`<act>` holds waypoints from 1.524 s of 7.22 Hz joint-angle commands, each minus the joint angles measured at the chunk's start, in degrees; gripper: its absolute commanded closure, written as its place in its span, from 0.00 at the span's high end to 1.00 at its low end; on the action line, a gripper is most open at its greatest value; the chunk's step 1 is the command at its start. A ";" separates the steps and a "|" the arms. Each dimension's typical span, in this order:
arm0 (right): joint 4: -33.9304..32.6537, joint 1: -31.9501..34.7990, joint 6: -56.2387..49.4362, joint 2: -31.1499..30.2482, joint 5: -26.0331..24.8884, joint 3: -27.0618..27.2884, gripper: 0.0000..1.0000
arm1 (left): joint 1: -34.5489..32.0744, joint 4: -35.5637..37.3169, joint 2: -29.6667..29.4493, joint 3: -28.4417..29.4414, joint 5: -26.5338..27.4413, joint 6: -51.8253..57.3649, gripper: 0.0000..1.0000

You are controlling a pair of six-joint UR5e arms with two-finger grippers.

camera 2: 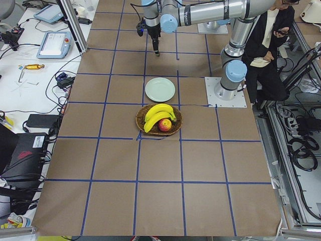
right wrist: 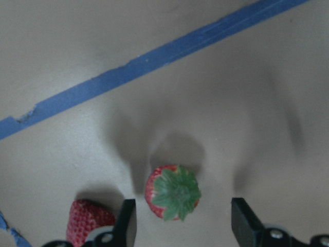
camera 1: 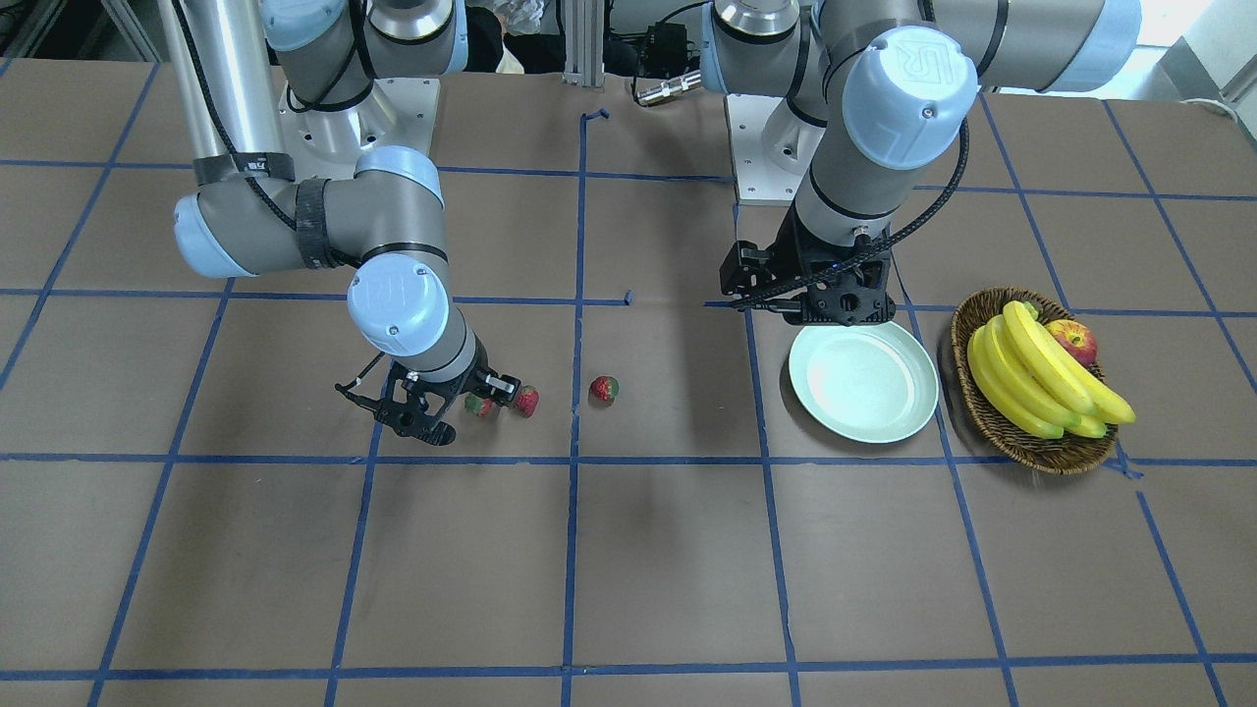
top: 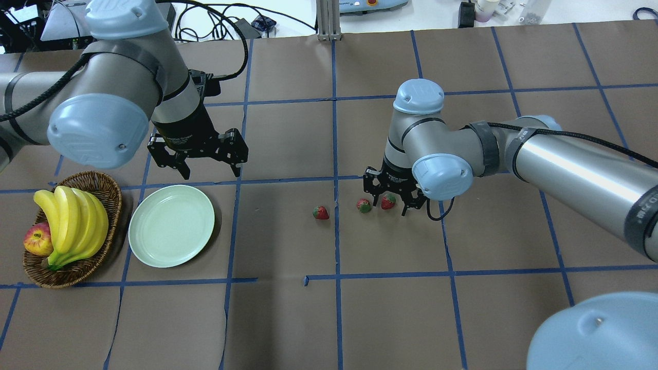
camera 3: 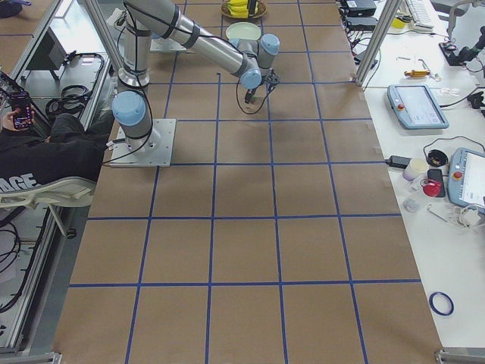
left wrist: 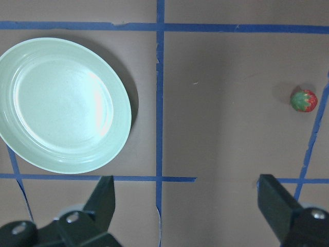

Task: Collect all strawberries into plate
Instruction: 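Grasp the strawberry with the right gripper and lift it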

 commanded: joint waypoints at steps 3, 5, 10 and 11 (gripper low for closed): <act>-0.39 0.00 -0.20 0.49 -2.26 -0.90 0.00 | 0.04 0.01 0.02 -0.04 0.18 0.02 1.00; -0.65 0.00 -1.59 -0.30 -2.78 -3.35 0.00 | 0.56 1.40 0.37 0.66 0.18 0.11 1.00; 7.71 5.33 -1.69 -2.24 -2.62 -17.25 0.00 | 1.62 1.68 1.16 0.75 0.53 1.07 1.00; 7.26 8.84 -0.65 -1.98 -2.18 -17.26 0.00 | 2.32 1.68 1.60 0.75 0.53 1.69 1.00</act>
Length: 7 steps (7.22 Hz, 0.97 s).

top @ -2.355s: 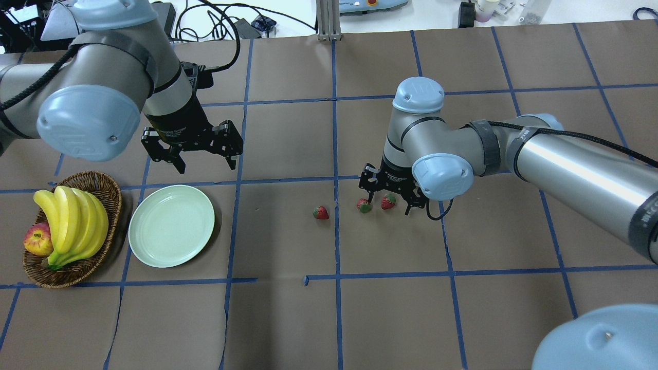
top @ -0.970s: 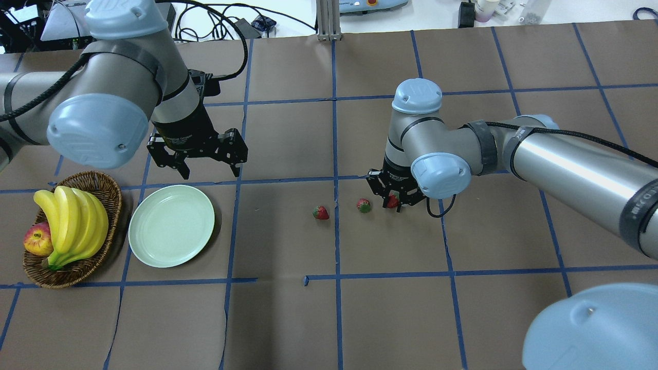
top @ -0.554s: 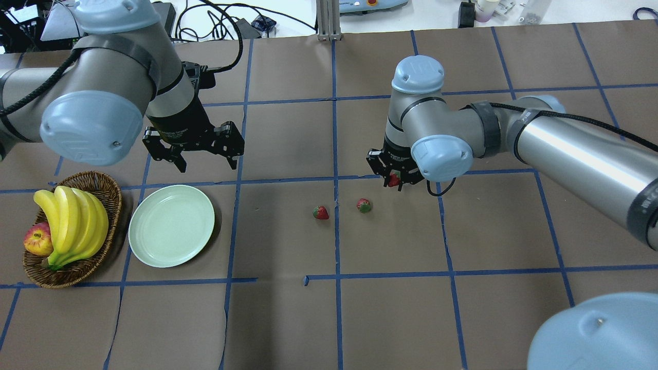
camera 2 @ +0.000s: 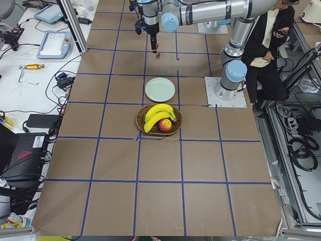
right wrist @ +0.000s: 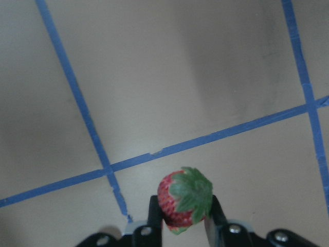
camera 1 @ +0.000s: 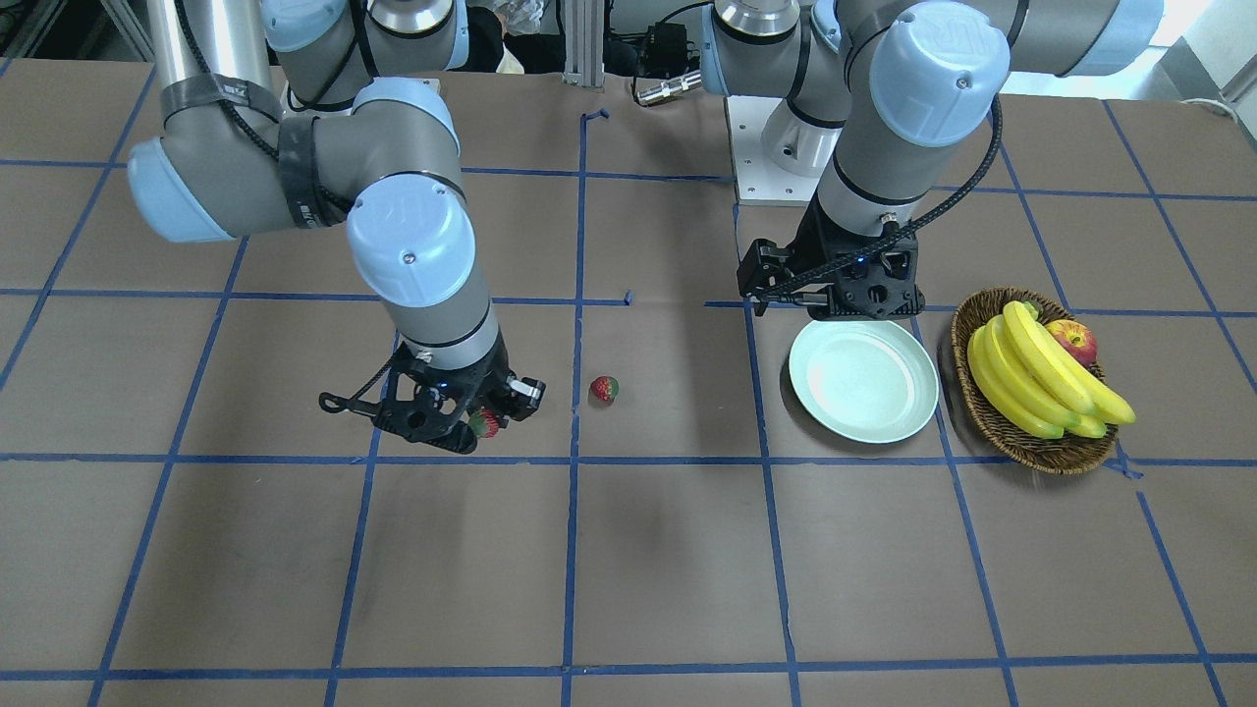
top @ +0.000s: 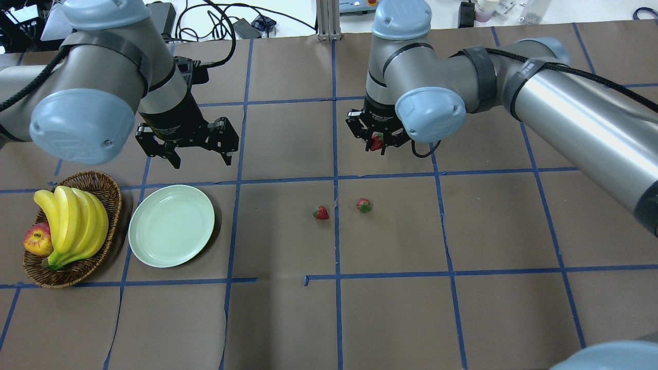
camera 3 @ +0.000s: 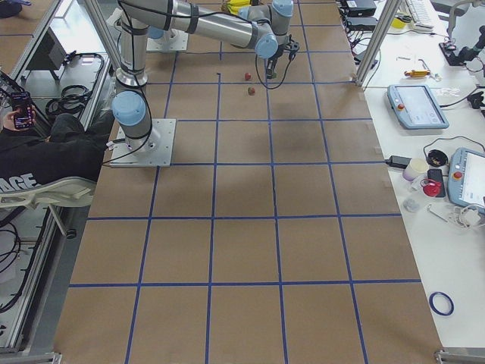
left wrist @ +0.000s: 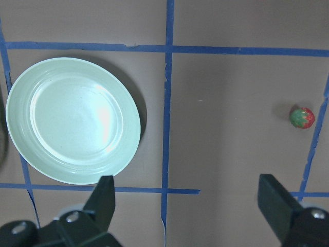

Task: Collect all strawberries into plate
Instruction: 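Carry the strawberry toward the plate and set it beside the first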

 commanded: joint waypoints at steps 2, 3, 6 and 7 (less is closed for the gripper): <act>-1.15 8.42 2.13 0.93 1.40 -0.58 0.00 | 2.63 -0.07 1.67 0.10 -0.07 1.81 1.00; -2.46 10.96 3.70 2.33 2.19 -0.57 0.00 | 3.17 -0.07 2.03 0.02 -0.16 1.81 1.00; -5.02 14.94 3.11 5.58 6.24 -0.57 0.00 | 3.35 -0.07 2.12 -0.07 -0.16 1.81 1.00; -7.89 15.12 3.02 8.29 6.68 -0.40 0.00 | 3.35 -0.07 2.12 -0.07 -0.07 1.81 1.00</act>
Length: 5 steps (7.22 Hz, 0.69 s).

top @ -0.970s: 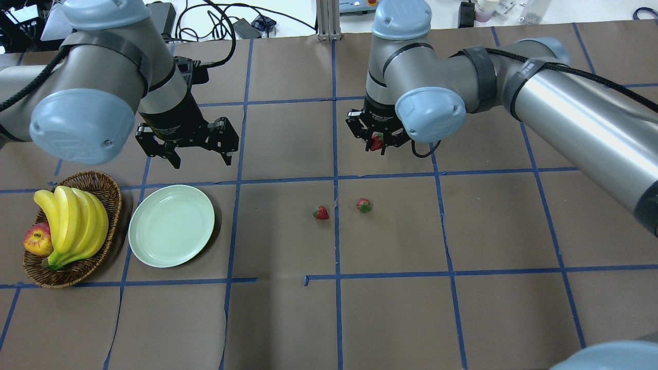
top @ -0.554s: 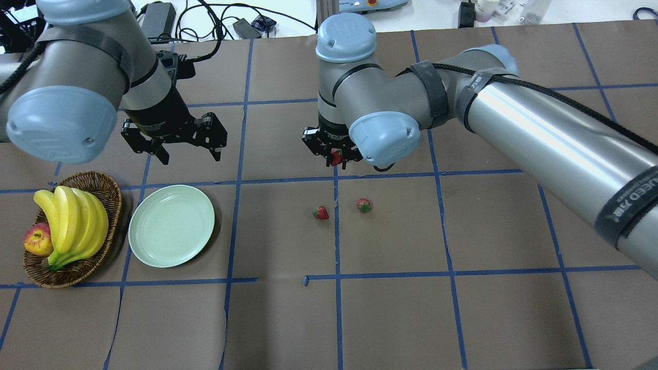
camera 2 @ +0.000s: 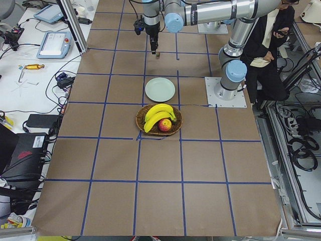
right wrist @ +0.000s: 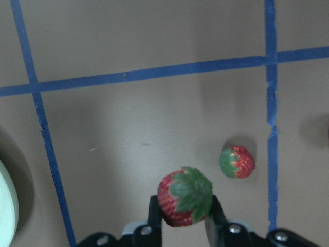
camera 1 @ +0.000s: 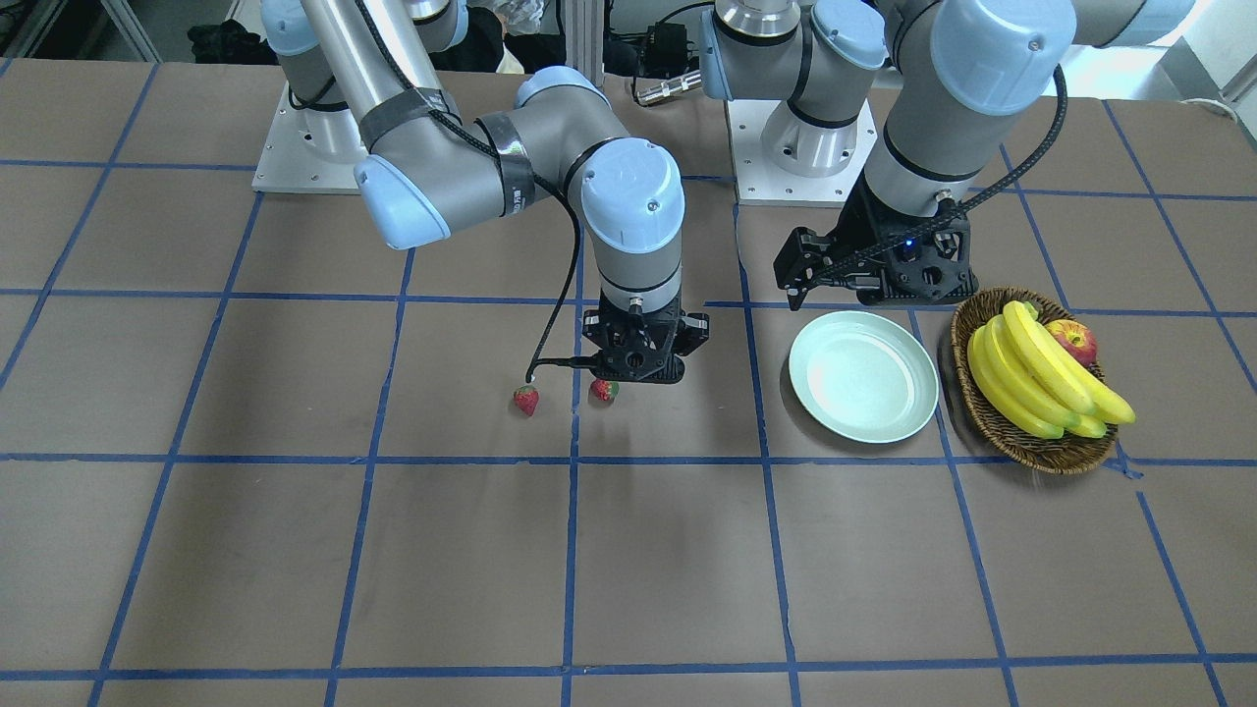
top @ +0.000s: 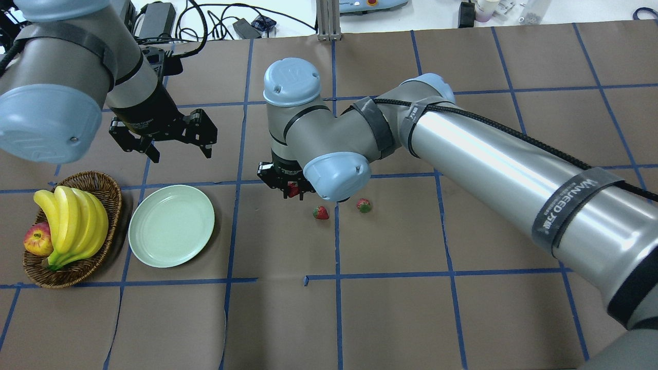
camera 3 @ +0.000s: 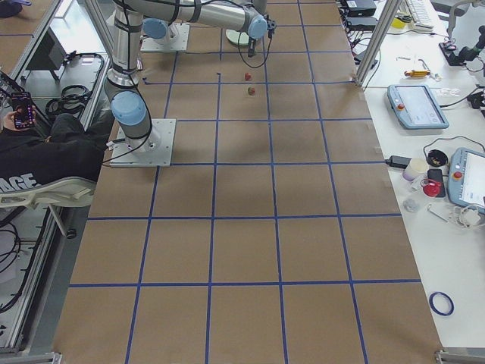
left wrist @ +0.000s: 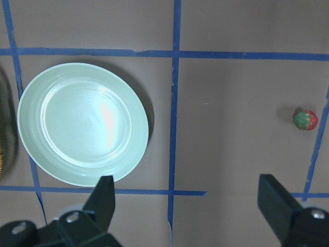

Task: Collect all strawberries into plate
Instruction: 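Carry the strawberry toward the plate and set it beside the first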

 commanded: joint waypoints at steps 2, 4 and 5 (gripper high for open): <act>-2.68 0.64 -0.82 4.42 0.90 1.00 0.00 | 0.04 0.00 0.03 -0.11 -0.02 0.00 1.00; -3.03 0.64 -1.09 5.12 3.44 1.88 0.06 | 0.04 0.00 -0.06 -0.29 0.07 0.00 1.00; -3.03 0.64 -1.00 5.12 3.45 1.97 0.20 | 0.04 0.00 0.03 -0.29 0.07 0.00 1.00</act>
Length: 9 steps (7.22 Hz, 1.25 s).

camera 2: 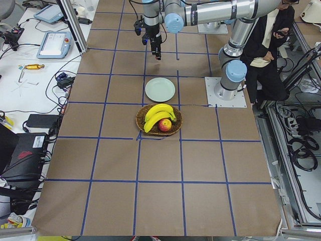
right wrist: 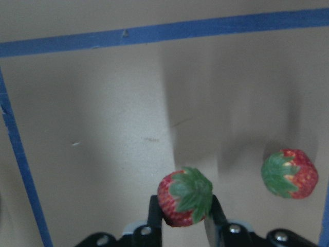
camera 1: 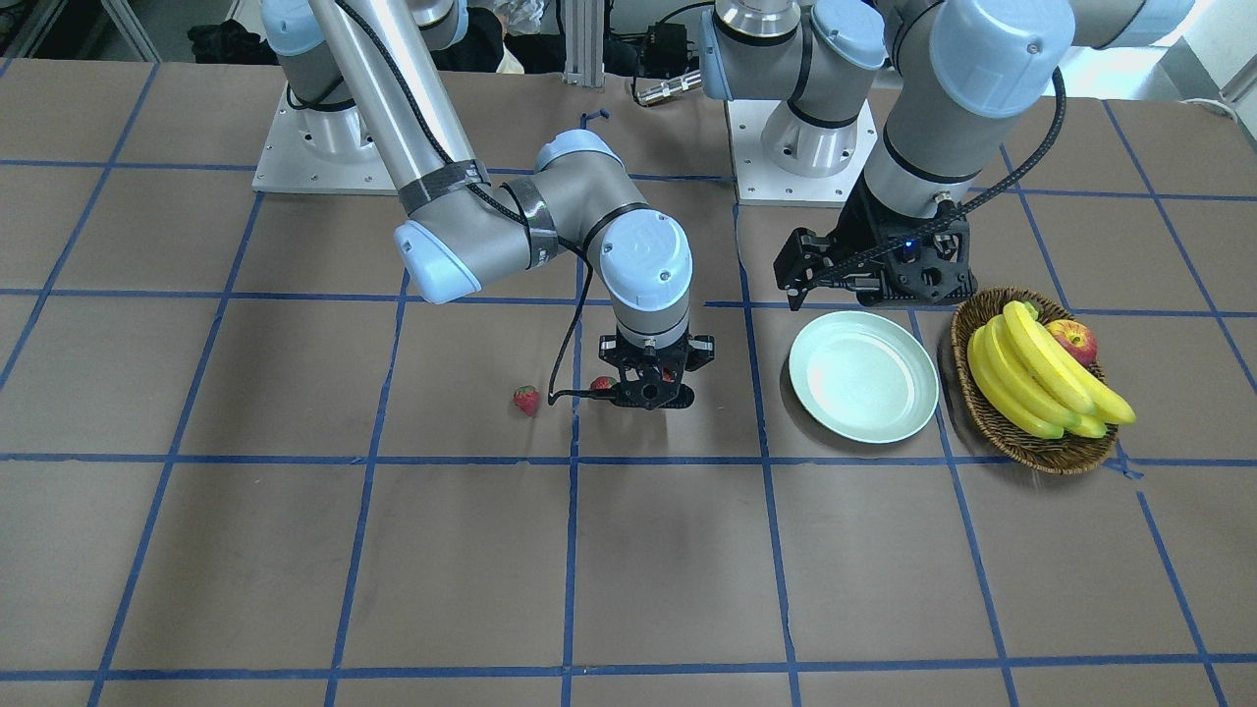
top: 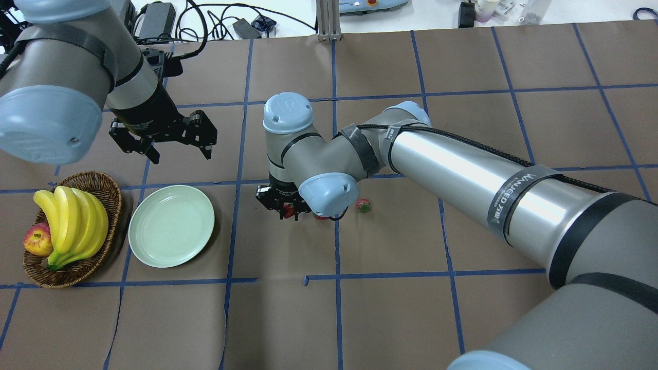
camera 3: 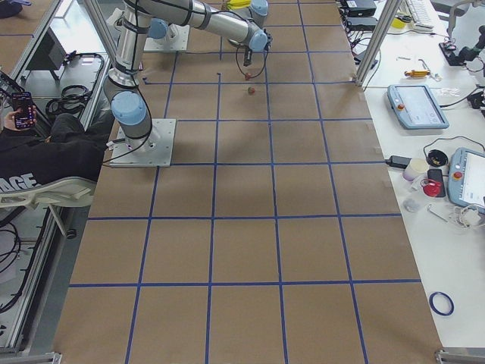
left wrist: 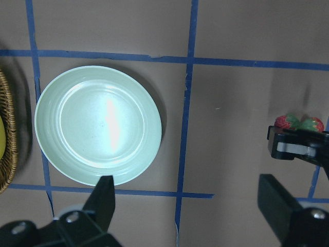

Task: Collect all strawberries into plate
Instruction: 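Carry the strawberry toward the plate and set it beside the first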

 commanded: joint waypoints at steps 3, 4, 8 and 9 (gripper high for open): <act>0.48 0.00 0.79 -0.07 0.67 0.37 0.65 | 0.00 -0.09 -0.06 -0.23 0.10 0.00 1.00; 0.57 0.00 0.88 -0.33 0.58 0.37 0.76 | 0.00 -0.09 -0.06 -0.24 0.10 0.00 1.00; 5.63 -3.58 -0.33 -9.00 -2.22 0.02 1.00 | 0.53 -0.09 -0.06 0.12 0.27 0.61 1.00; 7.32 -8.13 -5.22 -10.69 -3.97 0.28 1.00 | 0.09 -0.09 -0.06 -0.23 0.19 0.61 1.00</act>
